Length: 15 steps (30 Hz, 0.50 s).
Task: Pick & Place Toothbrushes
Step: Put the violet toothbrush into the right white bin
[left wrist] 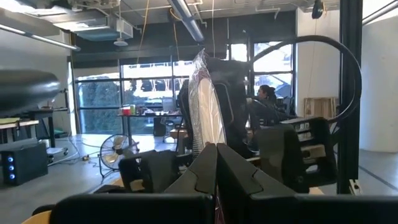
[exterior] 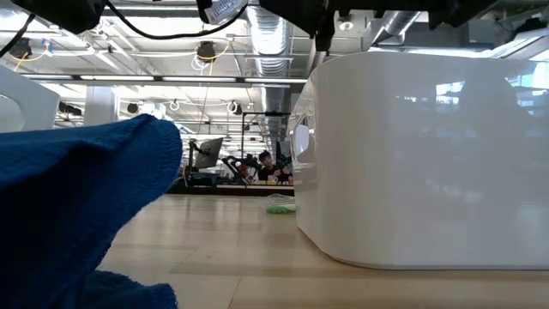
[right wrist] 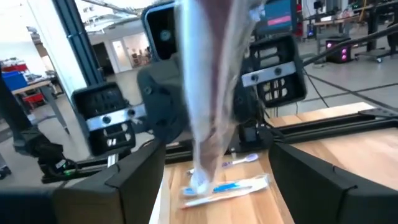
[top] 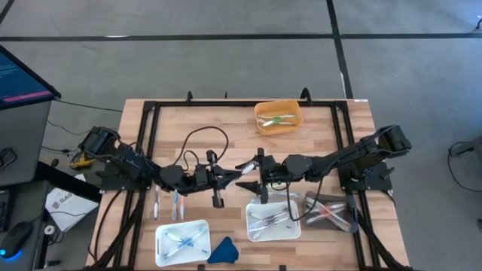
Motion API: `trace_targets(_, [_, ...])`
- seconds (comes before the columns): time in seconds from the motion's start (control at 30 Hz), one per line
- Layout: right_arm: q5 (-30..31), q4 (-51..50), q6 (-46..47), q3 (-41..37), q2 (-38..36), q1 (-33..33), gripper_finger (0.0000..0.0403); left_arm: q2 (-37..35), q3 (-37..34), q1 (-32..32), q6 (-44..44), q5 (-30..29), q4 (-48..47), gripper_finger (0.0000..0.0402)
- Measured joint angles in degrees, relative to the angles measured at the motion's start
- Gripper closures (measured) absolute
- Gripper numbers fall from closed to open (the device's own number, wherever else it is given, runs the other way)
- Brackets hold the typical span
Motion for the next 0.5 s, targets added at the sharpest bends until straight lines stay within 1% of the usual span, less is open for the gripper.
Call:
trace_targets(0.3, [0.00, 1.98, 0.34, 0.04, -0.04, -0.05, 0.0129, 0.00, 0.00, 0.40, -0.87, 0.02, -0.17, 0.0401])
trace_targets(0.4, [0.01, 1.99, 0.47, 0.04, -0.04, -0.05, 0.0144, 0.00, 0.00, 0.42, -0.87, 0.02, -0.19, 0.0401])
trace_targets(0.5, [0.02, 1.95, 0.48, 0.04, -0.04, -0.05, 0.0171, 0.00, 0.00, 0.42, -0.87, 0.02, -0.21, 0.0401])
